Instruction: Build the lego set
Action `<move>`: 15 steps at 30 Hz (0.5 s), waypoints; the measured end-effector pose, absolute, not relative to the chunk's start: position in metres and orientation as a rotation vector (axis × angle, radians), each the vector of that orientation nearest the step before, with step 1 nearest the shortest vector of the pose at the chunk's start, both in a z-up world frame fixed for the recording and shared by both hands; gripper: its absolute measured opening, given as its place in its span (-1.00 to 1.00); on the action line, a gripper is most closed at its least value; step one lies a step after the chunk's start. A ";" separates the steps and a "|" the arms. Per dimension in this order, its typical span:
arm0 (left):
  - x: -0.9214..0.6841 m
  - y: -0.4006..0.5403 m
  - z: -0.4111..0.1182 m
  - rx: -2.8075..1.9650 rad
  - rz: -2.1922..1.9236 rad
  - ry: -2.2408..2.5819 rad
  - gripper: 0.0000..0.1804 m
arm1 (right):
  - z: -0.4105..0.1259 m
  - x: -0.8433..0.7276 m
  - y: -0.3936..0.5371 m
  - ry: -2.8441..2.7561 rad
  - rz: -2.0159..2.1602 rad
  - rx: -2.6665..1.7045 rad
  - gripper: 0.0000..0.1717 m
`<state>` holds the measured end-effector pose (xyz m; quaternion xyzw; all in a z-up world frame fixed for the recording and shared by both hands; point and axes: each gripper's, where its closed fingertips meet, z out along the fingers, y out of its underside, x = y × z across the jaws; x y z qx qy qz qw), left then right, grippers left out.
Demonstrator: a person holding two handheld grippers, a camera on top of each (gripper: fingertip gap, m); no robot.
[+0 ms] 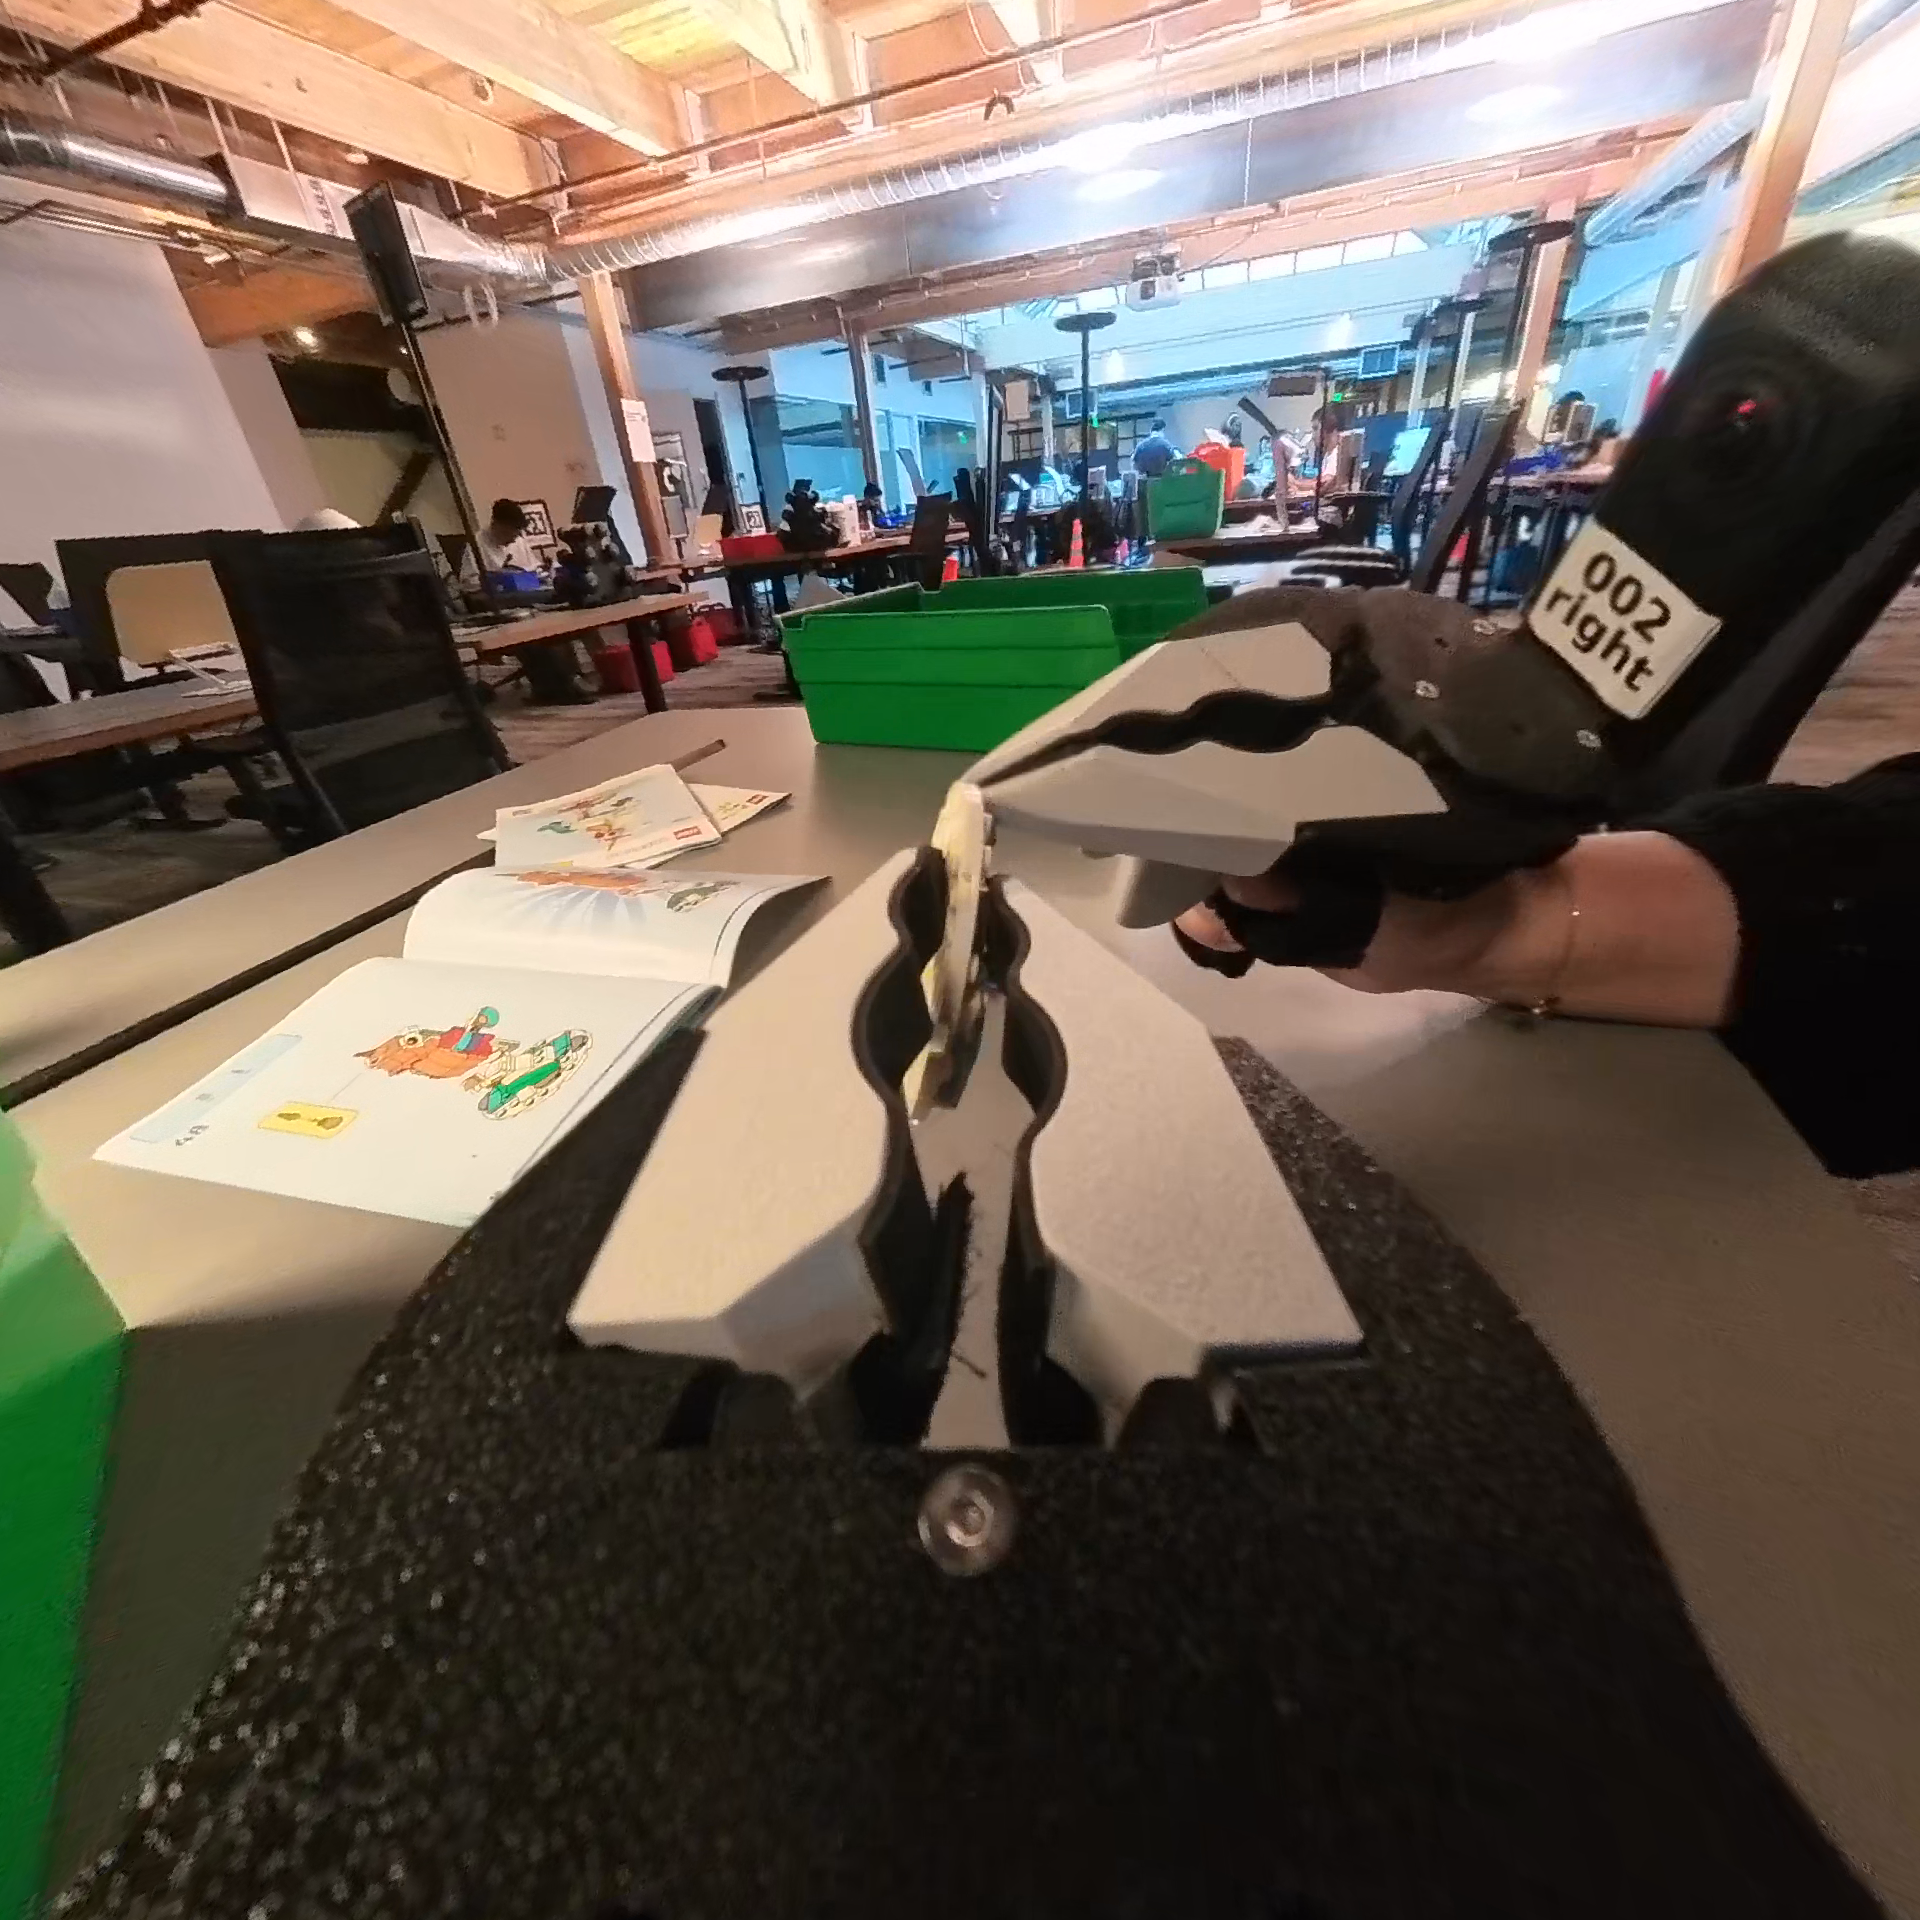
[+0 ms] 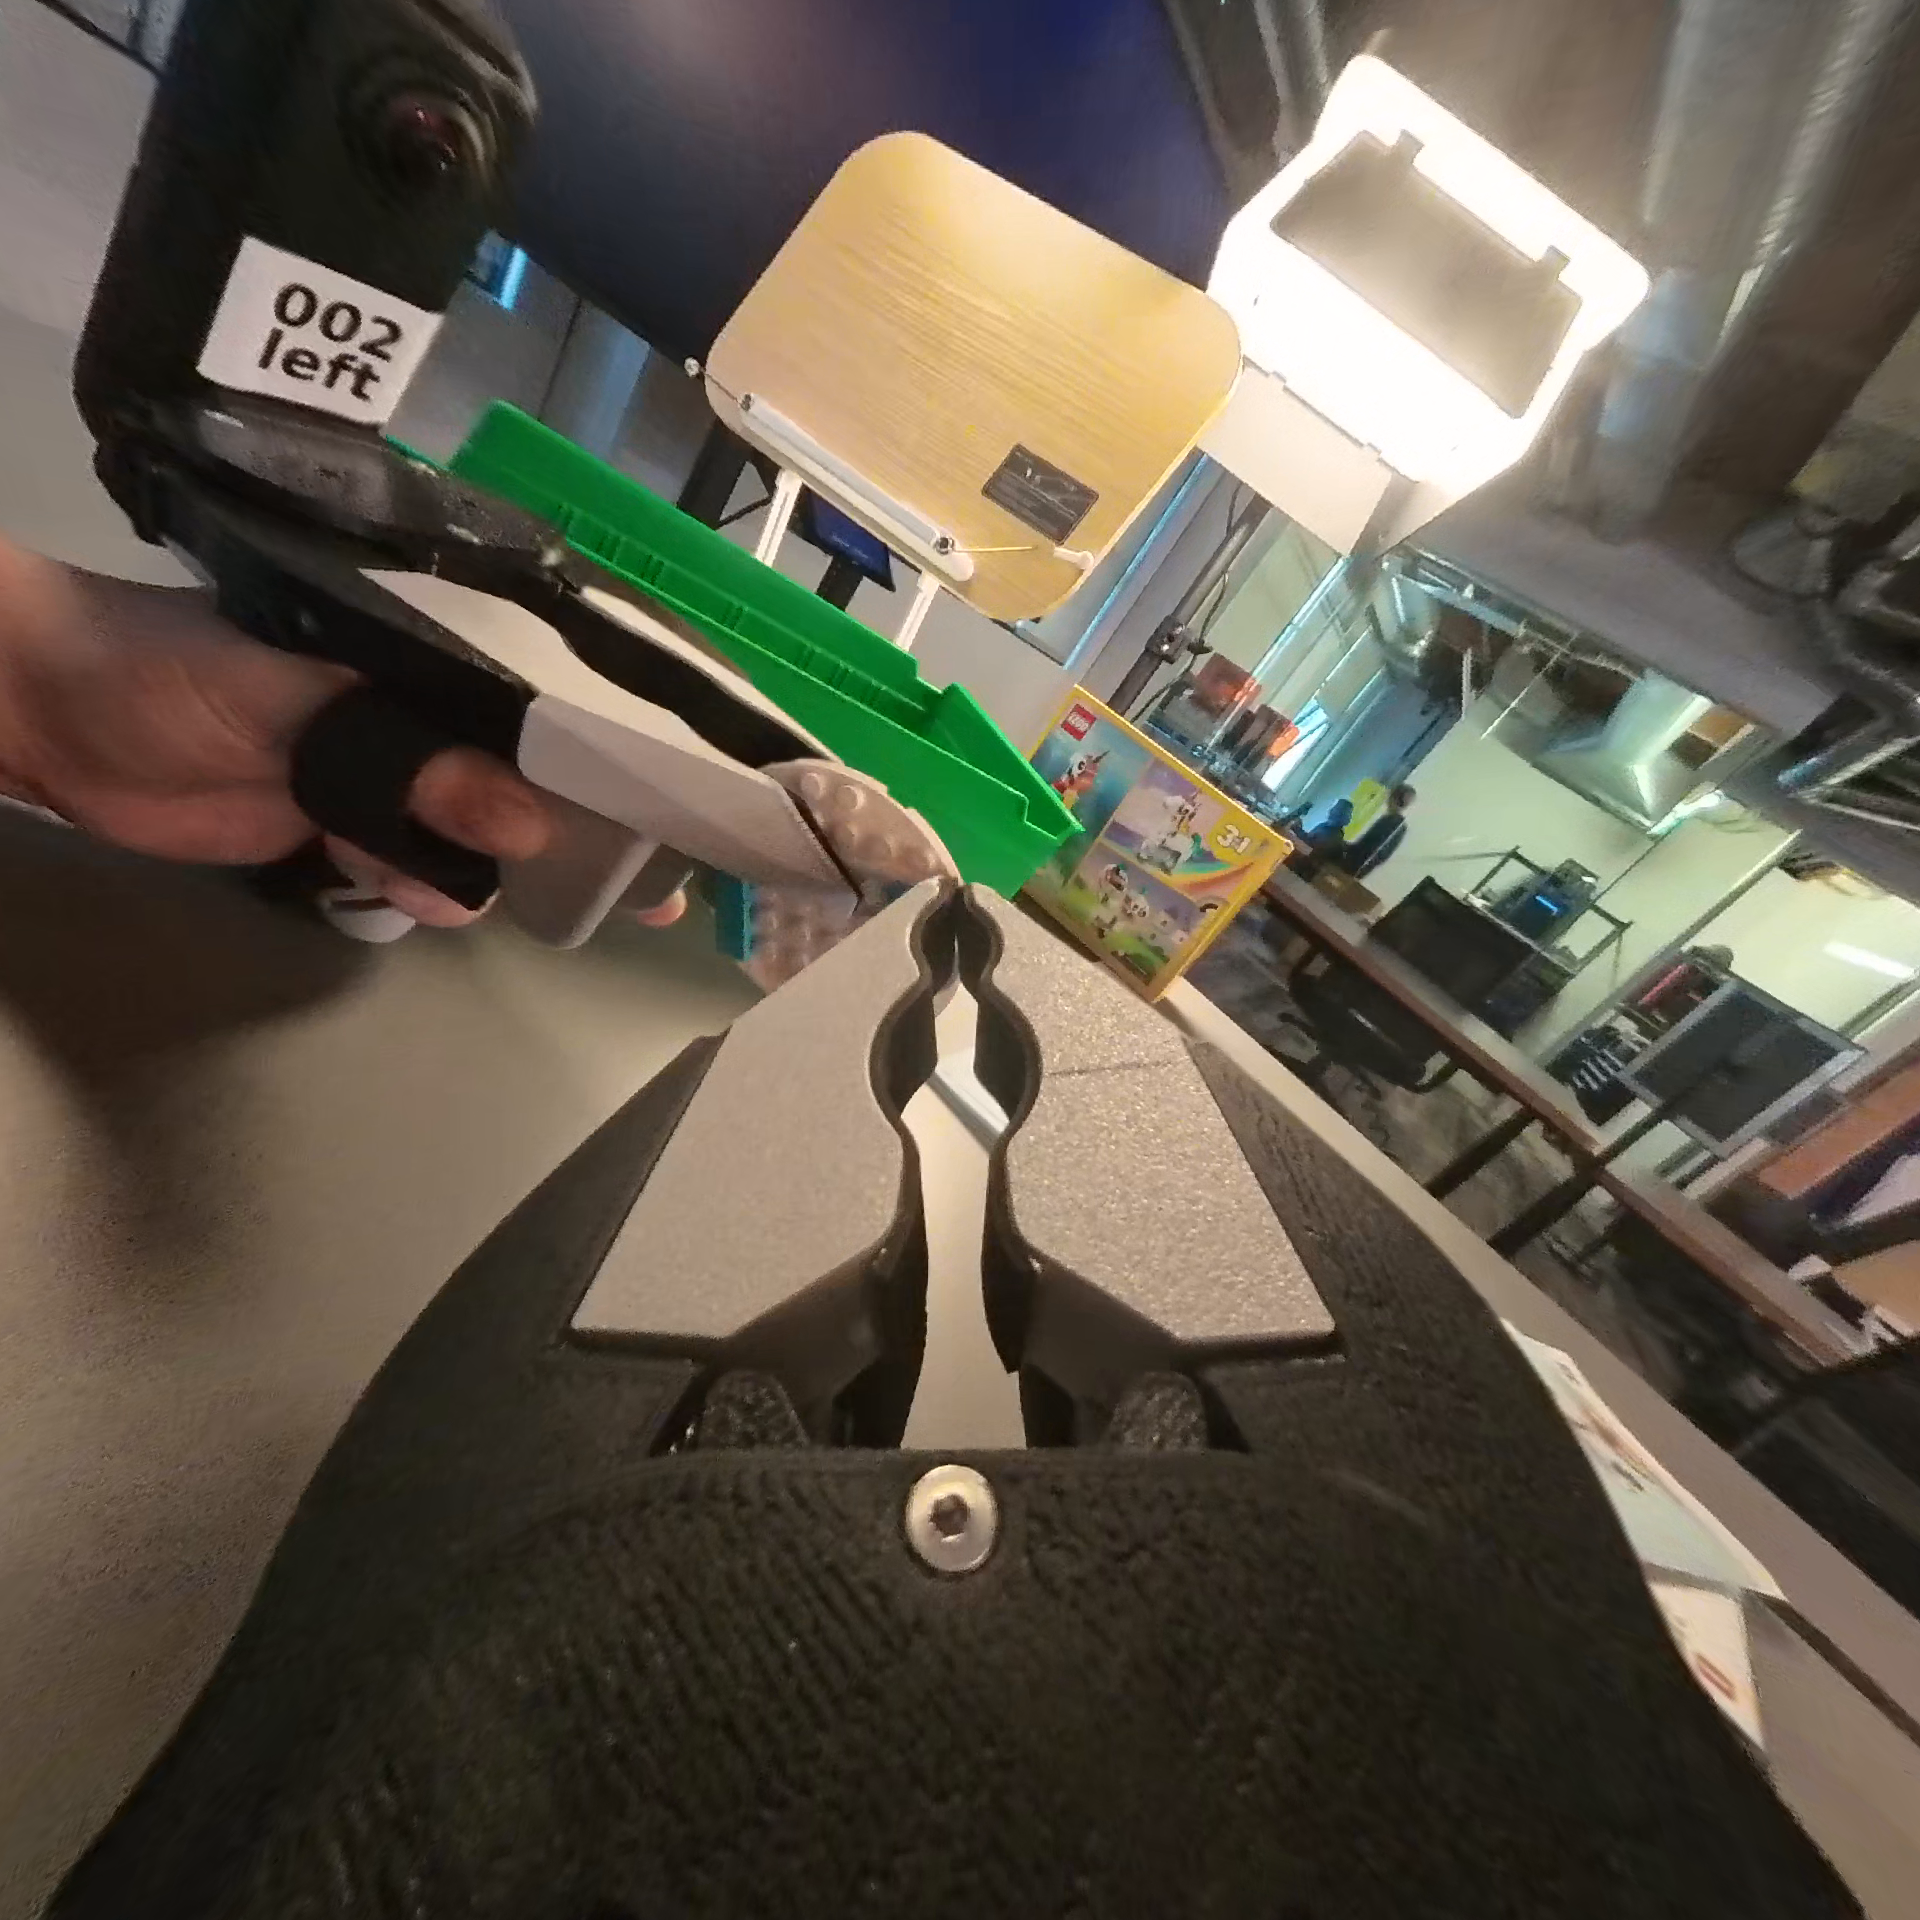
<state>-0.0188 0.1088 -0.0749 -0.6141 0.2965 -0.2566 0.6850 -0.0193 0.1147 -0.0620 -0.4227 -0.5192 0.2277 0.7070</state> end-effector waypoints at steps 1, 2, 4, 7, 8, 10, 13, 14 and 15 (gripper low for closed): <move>-0.019 0.110 -0.076 -1.381 -0.567 0.661 -0.96 | -0.063 -0.019 0.116 -1.154 0.514 -0.949 -1.00; -0.019 0.112 -0.076 -1.390 -0.553 0.656 -0.96 | -0.064 -0.019 0.118 -1.154 0.528 -0.965 -1.00; -0.020 0.114 -0.077 -1.396 -0.538 0.651 -0.96 | -0.066 -0.019 0.120 -1.138 0.638 -1.012 -1.00; -0.013 0.104 -0.074 -1.372 -0.671 0.678 -0.96 | -0.056 -0.013 0.118 -1.070 0.924 -1.048 -1.00; -0.008 0.097 -0.074 -1.366 -0.748 0.710 -0.96 | -0.053 -0.011 0.115 -1.063 1.036 -1.058 -0.87; 0.001 0.086 -0.075 -1.368 -0.882 0.754 -0.95 | -0.055 -0.008 0.109 -1.089 1.290 -1.116 -0.74; 0.001 0.086 -0.072 -1.363 -0.945 0.730 -0.95 | -0.055 0.002 0.090 -1.155 1.727 -1.177 -0.75; -0.001 0.087 -0.069 -1.349 -0.962 0.702 -0.95 | -0.053 0.005 0.086 -1.158 1.825 -1.182 -0.75; -0.003 0.086 -0.067 -1.343 -0.992 0.687 -0.95 | -0.052 0.006 0.085 -1.148 1.871 -1.189 -0.70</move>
